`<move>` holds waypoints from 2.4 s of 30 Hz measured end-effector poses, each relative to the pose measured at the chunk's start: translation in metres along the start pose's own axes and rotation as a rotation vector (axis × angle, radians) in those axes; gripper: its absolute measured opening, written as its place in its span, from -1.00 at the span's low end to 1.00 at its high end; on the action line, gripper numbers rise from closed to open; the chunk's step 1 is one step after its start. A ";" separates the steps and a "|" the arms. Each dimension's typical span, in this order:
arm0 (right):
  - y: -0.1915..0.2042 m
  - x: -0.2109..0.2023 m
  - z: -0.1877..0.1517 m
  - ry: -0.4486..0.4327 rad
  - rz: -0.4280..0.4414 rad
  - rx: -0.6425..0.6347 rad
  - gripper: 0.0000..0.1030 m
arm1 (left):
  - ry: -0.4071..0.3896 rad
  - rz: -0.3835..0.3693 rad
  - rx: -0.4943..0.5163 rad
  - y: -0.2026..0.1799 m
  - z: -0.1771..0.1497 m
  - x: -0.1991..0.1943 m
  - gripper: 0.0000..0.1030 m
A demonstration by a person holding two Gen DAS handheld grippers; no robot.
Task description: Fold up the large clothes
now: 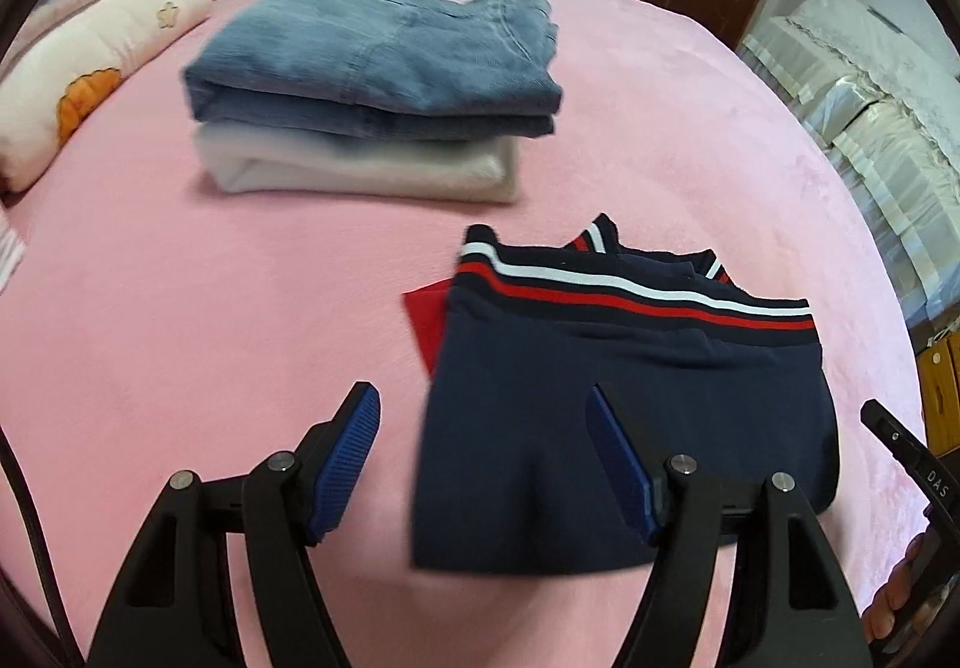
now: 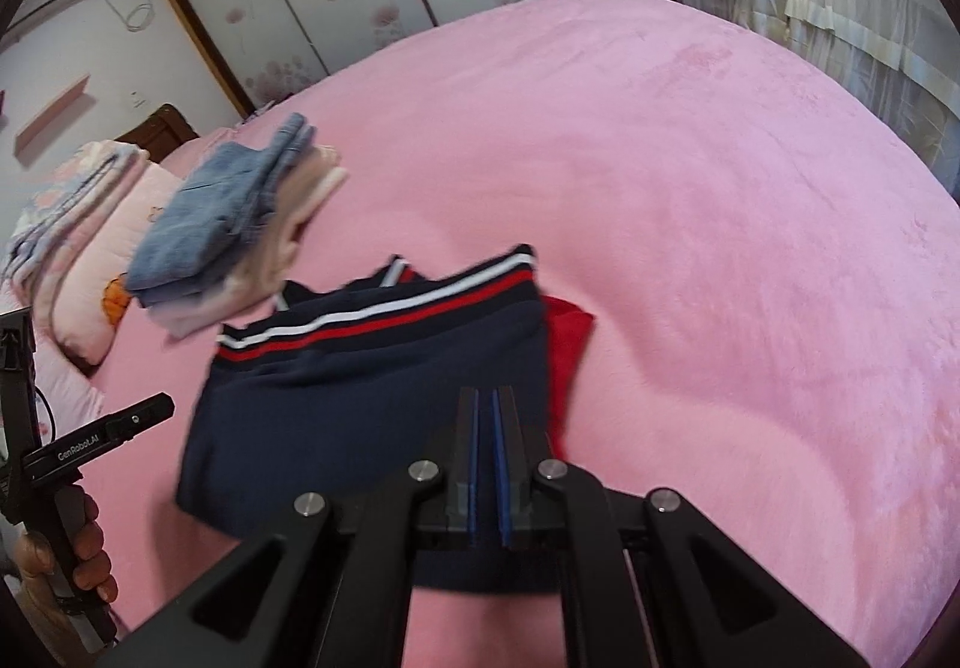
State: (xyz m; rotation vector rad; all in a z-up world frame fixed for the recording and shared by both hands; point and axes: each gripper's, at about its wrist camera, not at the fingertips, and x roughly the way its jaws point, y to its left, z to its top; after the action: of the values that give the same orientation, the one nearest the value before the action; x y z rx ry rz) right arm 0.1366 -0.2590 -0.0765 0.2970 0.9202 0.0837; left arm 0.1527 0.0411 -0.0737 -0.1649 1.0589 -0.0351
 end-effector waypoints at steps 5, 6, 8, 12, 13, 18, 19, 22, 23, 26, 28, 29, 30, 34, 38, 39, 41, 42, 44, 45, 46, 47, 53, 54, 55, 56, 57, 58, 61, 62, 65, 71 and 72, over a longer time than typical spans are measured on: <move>0.027 -0.023 0.000 -0.020 0.023 -0.047 -0.83 | -0.006 0.019 0.001 0.008 -0.008 -0.036 0.36; 0.034 -0.030 -0.001 -0.028 0.036 -0.056 -0.79 | -0.008 0.018 0.002 0.008 -0.011 -0.044 0.36; 0.043 -0.039 -0.002 -0.040 0.040 -0.070 -0.77 | -0.014 0.019 0.007 0.006 -0.014 -0.055 0.36; 0.060 -0.061 -0.005 -0.067 0.060 -0.101 -0.77 | -0.037 0.022 0.018 0.001 -0.020 -0.078 0.36; 0.064 -0.066 -0.006 -0.074 0.062 -0.107 -0.77 | -0.044 0.018 0.020 0.000 -0.022 -0.084 0.37; 0.079 -0.084 -0.013 -0.098 0.077 -0.137 -0.65 | -0.070 0.006 0.032 -0.005 -0.033 -0.106 0.39; 0.080 -0.086 -0.015 -0.101 0.077 -0.141 -0.57 | -0.074 0.000 0.035 -0.005 -0.036 -0.110 0.40; 0.087 -0.090 -0.023 -0.116 0.071 -0.153 -0.29 | -0.078 -0.012 0.036 -0.006 -0.044 -0.115 0.42; 0.088 -0.091 -0.025 -0.122 0.067 -0.158 -0.28 | -0.080 -0.013 0.037 -0.006 -0.049 -0.116 0.42; 0.093 -0.090 -0.034 -0.134 0.058 -0.175 -0.28 | -0.075 -0.019 0.045 -0.006 -0.059 -0.113 0.43; 0.095 -0.088 -0.041 -0.141 0.056 -0.176 -0.28 | -0.068 -0.028 0.044 -0.005 -0.067 -0.108 0.43; 0.095 -0.086 -0.045 -0.143 0.056 -0.174 -0.28 | -0.064 -0.034 0.043 -0.004 -0.070 -0.105 0.43; 0.095 -0.083 -0.050 -0.144 0.054 -0.172 -0.28 | -0.059 -0.041 0.040 -0.003 -0.074 -0.102 0.43; 0.094 -0.070 -0.066 -0.138 0.038 -0.160 -0.28 | -0.018 -0.078 0.013 0.002 -0.092 -0.079 0.43; 0.093 -0.054 -0.080 -0.118 0.014 -0.161 -0.28 | 0.029 -0.125 -0.008 0.006 -0.107 -0.055 0.43; 0.093 -0.050 -0.084 -0.113 0.013 -0.164 -0.28 | 0.037 -0.140 -0.013 0.006 -0.109 -0.049 0.43; 0.094 -0.043 -0.089 -0.103 0.007 -0.169 -0.28 | 0.056 -0.179 -0.038 0.009 -0.115 -0.036 0.43; 0.093 -0.040 -0.091 -0.098 0.004 -0.169 -0.28 | 0.062 -0.195 -0.049 0.010 -0.117 -0.030 0.43; 0.092 -0.033 -0.094 -0.087 0.006 -0.164 -0.28 | 0.079 -0.231 -0.084 0.014 -0.121 -0.015 0.43; 0.092 -0.030 -0.095 -0.083 0.008 -0.160 -0.28 | 0.083 -0.249 -0.104 0.016 -0.123 -0.007 0.43; 0.091 -0.027 -0.096 -0.078 0.009 -0.159 -0.28 | 0.086 -0.257 -0.124 0.018 -0.124 0.001 0.43; 0.091 -0.024 -0.097 -0.074 0.010 -0.159 -0.28 | 0.081 -0.269 -0.142 0.021 -0.125 0.008 0.43; 0.091 -0.008 -0.096 -0.060 0.018 -0.162 -0.28 | 0.015 -0.311 -0.195 0.027 -0.123 0.036 0.43; 0.090 -0.005 -0.095 -0.057 0.020 -0.161 -0.28 | 0.007 -0.310 -0.193 0.027 -0.122 0.039 0.43; 0.090 -0.003 -0.095 -0.054 0.019 -0.160 -0.28 | -0.003 -0.310 -0.193 0.026 -0.120 0.042 0.43; 0.089 0.000 -0.094 -0.051 0.020 -0.158 -0.28 | -0.011 -0.312 -0.196 0.025 -0.118 0.045 0.43; 0.089 0.003 -0.092 -0.049 0.020 -0.156 -0.28 | -0.016 -0.314 -0.198 0.026 -0.117 0.046 0.44; 0.088 0.006 -0.092 -0.048 0.020 -0.156 -0.28 | -0.024 -0.317 -0.202 0.025 -0.115 0.049 0.45; 0.089 0.012 -0.088 -0.049 0.018 -0.155 -0.28 | -0.041 -0.329 -0.212 0.025 -0.109 0.054 0.49; 0.089 0.013 -0.087 -0.049 0.019 -0.154 -0.28 | -0.046 -0.335 -0.217 0.026 -0.106 0.057 0.50; 0.089 0.018 -0.082 -0.051 0.022 -0.151 -0.28 | -0.060 -0.353 -0.240 0.028 -0.096 0.062 0.52; 0.093 0.025 -0.071 -0.071 0.016 -0.173 -0.28 | -0.122 -0.362 -0.282 0.033 -0.082 0.066 0.27; 0.095 0.027 -0.066 -0.079 0.014 -0.180 -0.28 | -0.132 -0.359 -0.290 0.034 -0.080 0.066 0.00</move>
State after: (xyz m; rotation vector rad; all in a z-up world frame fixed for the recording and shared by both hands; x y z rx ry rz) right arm 0.1055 -0.1486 -0.1078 0.1391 0.8257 0.1660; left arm 0.1138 0.0579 -0.1741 -0.6106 0.8880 -0.1923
